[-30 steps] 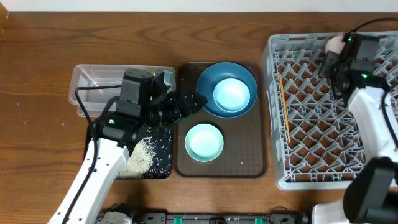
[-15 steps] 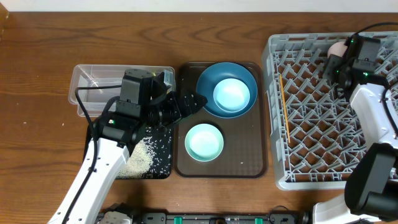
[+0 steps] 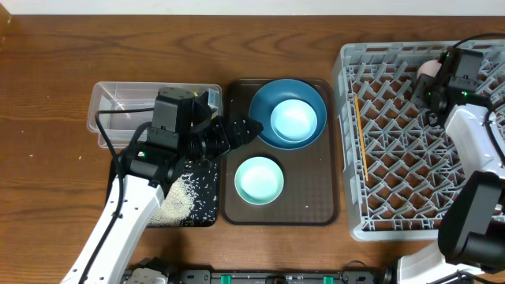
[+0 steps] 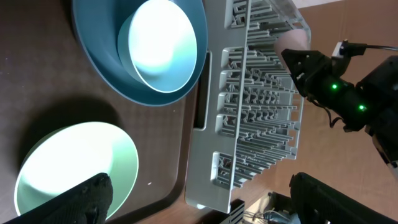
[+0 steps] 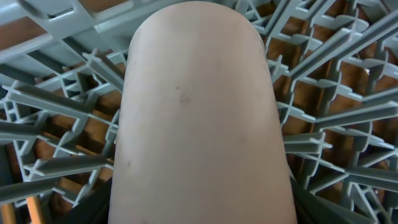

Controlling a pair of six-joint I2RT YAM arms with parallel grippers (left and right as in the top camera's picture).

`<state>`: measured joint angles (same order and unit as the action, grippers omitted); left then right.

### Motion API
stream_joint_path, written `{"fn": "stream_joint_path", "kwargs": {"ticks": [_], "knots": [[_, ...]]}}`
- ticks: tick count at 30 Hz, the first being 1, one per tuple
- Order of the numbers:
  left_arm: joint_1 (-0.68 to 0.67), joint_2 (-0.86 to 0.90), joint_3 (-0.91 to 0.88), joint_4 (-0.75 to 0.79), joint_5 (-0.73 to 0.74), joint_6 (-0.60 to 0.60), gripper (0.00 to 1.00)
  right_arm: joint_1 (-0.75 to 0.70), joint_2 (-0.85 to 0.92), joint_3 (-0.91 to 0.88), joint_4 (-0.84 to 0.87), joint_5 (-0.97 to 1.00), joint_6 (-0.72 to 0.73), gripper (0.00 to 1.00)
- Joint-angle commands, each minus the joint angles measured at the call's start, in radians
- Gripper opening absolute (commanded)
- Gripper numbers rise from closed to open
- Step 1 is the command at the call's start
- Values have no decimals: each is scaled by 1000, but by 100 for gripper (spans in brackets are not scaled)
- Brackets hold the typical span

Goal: Sort waste into correct bins and load items into the dishwasher rack
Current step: 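Carry the pink cup with the right gripper and set it in the rack's back corner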

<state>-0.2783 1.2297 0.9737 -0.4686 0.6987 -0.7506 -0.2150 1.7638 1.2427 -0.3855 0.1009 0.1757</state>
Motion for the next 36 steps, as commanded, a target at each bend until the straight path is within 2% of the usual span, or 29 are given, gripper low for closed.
{"fn": "stream_joint_path", "kwargs": {"ticks": [1,5,9,17,22,25,29,32,36], "knots": [[3,-1,8,-2,-12,17,94,-2,2,10,0,-1,11,48],[3,-1,8,-2,-12,17,94,-2,2,10,0,-1,11,65],[3,-1,8,-2,-12,17,94,-2,2,10,2,-6,11,73],[3,-1,8,-2,-12,18,94,-2,-8,18,3,-47,11,75],[3,-1,8,-2,-12,18,94,-1,-76,20,-2,-106,11,74],[3,-1,8,-2,-12,17,94,-1,-146,20,-4,-216,10,75],[3,-1,8,-2,-12,17,94,-1,-245,20,-40,-455,11,87],[3,-1,8,-2,-12,18,94,-1,-296,20,-113,-638,11,92],[3,-1,8,-2,-12,17,94,-1,-333,20,-229,-747,11,99]]}}
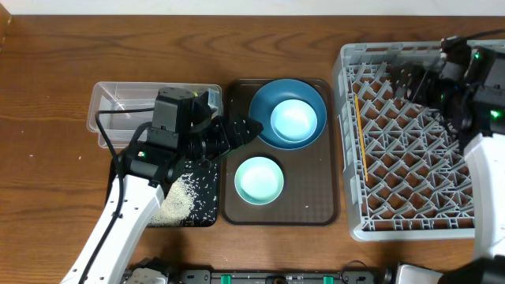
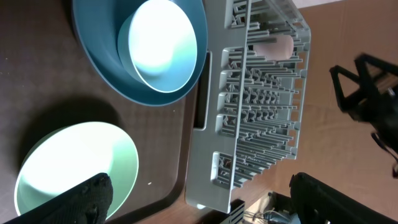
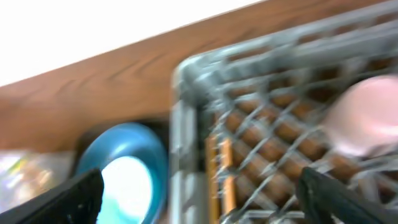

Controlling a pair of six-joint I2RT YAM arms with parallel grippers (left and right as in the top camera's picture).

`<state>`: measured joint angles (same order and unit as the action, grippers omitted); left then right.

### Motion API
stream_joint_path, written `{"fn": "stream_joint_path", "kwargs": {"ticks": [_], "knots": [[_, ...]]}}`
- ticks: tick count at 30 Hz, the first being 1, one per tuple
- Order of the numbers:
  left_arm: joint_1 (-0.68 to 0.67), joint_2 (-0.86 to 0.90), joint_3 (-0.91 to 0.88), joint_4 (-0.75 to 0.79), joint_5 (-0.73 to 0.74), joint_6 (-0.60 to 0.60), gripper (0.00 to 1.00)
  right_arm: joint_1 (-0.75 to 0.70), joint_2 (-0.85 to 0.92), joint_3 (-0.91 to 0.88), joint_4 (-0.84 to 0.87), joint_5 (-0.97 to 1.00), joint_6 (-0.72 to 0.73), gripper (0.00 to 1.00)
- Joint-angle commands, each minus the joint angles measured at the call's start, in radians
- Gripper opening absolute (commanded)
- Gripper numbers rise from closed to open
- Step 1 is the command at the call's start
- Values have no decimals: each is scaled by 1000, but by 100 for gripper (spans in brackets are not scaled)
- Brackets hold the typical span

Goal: Sort waste into correct bins and load items into the dishwasher rack
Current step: 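Carry the pink cup with the right gripper and set it in the rack's back corner, then move the right gripper to the blue bowls and grasp the light-blue bowl rim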

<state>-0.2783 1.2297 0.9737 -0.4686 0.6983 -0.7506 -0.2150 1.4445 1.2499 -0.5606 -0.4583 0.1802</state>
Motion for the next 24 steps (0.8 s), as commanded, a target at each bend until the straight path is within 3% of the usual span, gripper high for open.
{"fn": "stream_joint_path", "kwargs": {"ticks": [1,5,10,16,24], "knots": [[3,-1,8,-2,-11,18,94,-1,-20,13,-91,-201,6,99],[3,-1,8,-2,-11,17,94,-1,-35,13,-238,-222,-4,99],[3,-1,8,-2,-11,18,94,-1,-38,13,-367,-352,-156,99],[3,-1,8,-2,-11,17,94,10,-38,13,-446,-558,-310,99],[3,-1,8,13,-15,-40,94,87,-38,12,-509,-561,-452,99]]}}
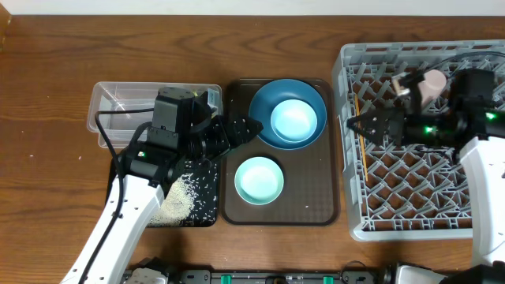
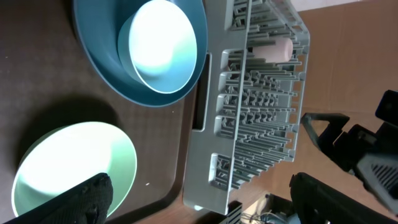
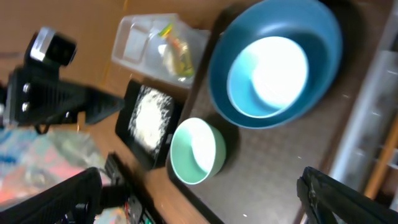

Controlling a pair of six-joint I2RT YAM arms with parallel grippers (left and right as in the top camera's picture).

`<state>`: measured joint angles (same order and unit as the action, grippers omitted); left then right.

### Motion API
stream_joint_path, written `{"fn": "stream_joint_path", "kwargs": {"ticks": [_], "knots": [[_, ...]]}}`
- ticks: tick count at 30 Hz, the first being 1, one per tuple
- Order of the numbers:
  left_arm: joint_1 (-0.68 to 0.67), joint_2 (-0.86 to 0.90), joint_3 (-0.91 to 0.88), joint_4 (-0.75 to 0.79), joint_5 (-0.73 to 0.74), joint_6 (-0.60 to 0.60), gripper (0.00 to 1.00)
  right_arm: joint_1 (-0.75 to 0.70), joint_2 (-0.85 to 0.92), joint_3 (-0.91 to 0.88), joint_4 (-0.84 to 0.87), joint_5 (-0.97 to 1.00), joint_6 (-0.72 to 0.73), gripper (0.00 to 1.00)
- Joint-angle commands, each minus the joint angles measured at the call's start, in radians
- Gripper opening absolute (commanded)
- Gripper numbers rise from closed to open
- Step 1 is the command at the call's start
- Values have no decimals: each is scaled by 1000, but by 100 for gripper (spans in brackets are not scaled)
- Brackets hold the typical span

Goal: Sort waste into correct bins and load items into the dishwasher rack
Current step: 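Move the right gripper to the blue bowls and grasp the light-blue bowl rim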

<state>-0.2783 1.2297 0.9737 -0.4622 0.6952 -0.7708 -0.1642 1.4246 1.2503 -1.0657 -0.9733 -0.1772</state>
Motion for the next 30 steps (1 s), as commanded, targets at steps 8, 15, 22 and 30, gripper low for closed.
{"fn": "stream_joint_path", "kwargs": {"ticks": [8,15,22,30], "knots": [[3,-2,8,7,-2,-19,94,170,-18,12,53,25,-108,92],[90,-24,8,6,30,-19,94,298,-18,12,192,103,-64,68],[252,-93,8,-24,135,-12,94,459,-10,12,402,501,202,75],[424,-170,8,-190,131,151,94,653,67,12,539,825,320,74]]}}
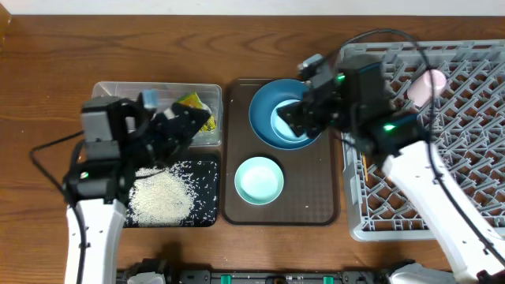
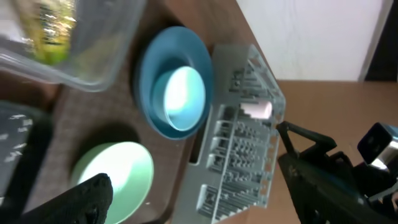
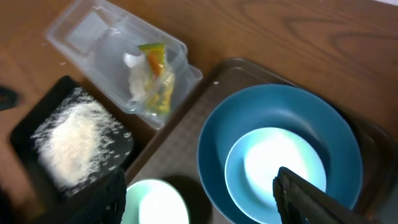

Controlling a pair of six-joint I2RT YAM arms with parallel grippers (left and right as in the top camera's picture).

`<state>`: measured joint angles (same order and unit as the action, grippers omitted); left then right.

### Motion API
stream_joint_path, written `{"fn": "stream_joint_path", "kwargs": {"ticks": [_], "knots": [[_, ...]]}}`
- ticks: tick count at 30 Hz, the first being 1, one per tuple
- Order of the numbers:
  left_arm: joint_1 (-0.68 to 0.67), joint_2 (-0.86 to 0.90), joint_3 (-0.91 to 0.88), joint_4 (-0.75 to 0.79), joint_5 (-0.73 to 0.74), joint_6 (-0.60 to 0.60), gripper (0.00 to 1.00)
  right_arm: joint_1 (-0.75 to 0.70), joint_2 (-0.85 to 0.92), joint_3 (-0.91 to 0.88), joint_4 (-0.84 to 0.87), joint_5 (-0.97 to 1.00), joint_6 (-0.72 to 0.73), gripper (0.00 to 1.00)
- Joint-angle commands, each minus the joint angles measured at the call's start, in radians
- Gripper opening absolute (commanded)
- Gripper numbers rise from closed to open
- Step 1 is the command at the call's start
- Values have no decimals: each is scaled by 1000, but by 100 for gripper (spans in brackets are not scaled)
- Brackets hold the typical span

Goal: Sort waste into correct bins and load items into the dishwasher rack
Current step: 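Move the right gripper to the blue bowls and grasp the light-blue bowl rim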

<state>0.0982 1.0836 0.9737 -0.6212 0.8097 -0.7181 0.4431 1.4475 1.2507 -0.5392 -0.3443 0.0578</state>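
Note:
A big blue bowl (image 1: 264,106) with a small light-blue bowl (image 3: 277,165) inside it stands at the back of the brown tray (image 1: 316,197). In front of it on the tray is a green bowl (image 1: 259,179). My right gripper (image 1: 293,117) hangs open over the blue bowl, holding nothing. My left gripper (image 1: 185,125) is open and empty above the bins, left of the tray. A pink cup (image 1: 430,81) lies in the far part of the grey dishwasher rack (image 1: 442,181).
A clear bin (image 1: 126,99) holding a yellow-green wrapper (image 1: 192,102) stands at the back left. A black bin with white rice (image 1: 162,193) is in front of it. The right arm reaches across the rack's left edge.
My right gripper was over the rack's left edge and is now above the blue bowl. My left arm has drawn back left, from the tray's edge to over the bins. Both stay open.
At first my right gripper held the pink cup in the rack's far part. Then the cup lay in the rack, let go, with the gripper clear of it. The gripper then stood at the rack's left edge, now over the blue bowl. The left arm kept still until now.

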Motion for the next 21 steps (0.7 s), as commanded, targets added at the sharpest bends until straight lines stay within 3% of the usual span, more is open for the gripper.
{"fn": "stream_joint_path", "kwargs": {"ticks": [1,4,7,9,21], "knots": [[72,-31,8,-58,13,123,94,66,64,11,25,232,91,73],[122,-37,8,-135,8,150,94,109,131,11,63,301,108,69],[134,-32,8,-160,9,150,94,135,197,11,103,315,125,52],[134,-31,8,-160,9,150,94,146,238,11,125,315,154,45],[134,-31,8,-160,9,150,94,164,422,11,172,311,212,42]]}}
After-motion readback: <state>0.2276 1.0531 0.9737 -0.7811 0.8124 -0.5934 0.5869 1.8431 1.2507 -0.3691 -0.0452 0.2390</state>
